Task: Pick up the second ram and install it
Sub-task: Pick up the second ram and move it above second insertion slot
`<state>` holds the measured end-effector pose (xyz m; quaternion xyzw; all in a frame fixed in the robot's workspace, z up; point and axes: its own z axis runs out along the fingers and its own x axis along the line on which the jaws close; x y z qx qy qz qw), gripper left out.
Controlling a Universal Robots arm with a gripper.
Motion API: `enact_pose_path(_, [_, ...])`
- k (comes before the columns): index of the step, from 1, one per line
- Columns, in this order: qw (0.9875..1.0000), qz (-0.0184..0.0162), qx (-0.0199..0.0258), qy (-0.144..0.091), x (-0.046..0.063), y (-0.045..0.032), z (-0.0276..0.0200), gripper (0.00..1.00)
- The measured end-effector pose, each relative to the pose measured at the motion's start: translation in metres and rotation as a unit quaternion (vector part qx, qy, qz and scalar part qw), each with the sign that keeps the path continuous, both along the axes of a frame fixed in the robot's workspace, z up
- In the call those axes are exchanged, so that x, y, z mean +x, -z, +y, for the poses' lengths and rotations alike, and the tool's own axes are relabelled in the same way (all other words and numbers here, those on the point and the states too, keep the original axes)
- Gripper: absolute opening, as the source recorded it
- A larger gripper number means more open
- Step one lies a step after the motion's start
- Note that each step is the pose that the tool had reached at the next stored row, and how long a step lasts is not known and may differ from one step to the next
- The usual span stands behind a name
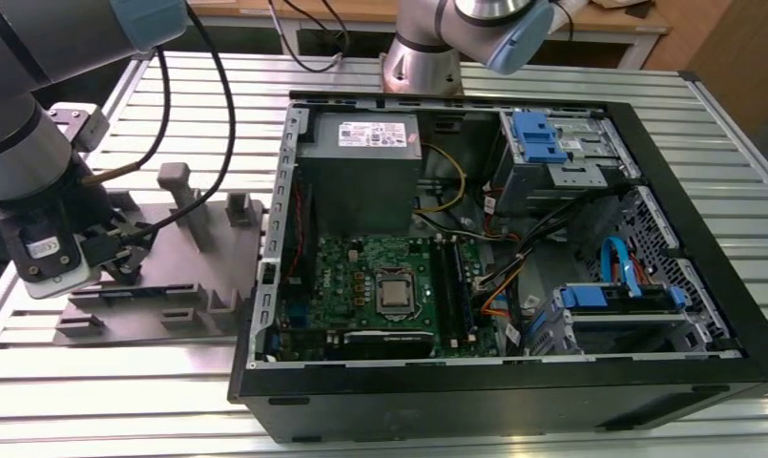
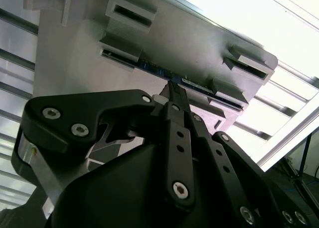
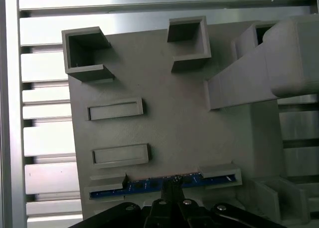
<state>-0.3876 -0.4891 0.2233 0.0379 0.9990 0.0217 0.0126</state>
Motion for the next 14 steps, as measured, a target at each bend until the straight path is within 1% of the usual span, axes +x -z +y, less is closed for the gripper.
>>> enact_pose_path(3, [1.0,0.0,0.0,-0.002,0.0,0.0,0.0,0.11])
enact_pose_path(5, [1.0,0.0,0.0,-0.008,-0.0001,0.0,0.0,0.11])
enact_pose_path(8, [0.9995,0.0,0.0,-0.031,0.0,0.0,0.0,0.11])
enact_pose_path(11, [0.9983,0.0,0.0,-0.059,0.0,0.0001,0.0,0.11])
enact_pose_path(14, [0.9963,0.0,0.0,-0.086,0.0,0.0001,0.0,0.11])
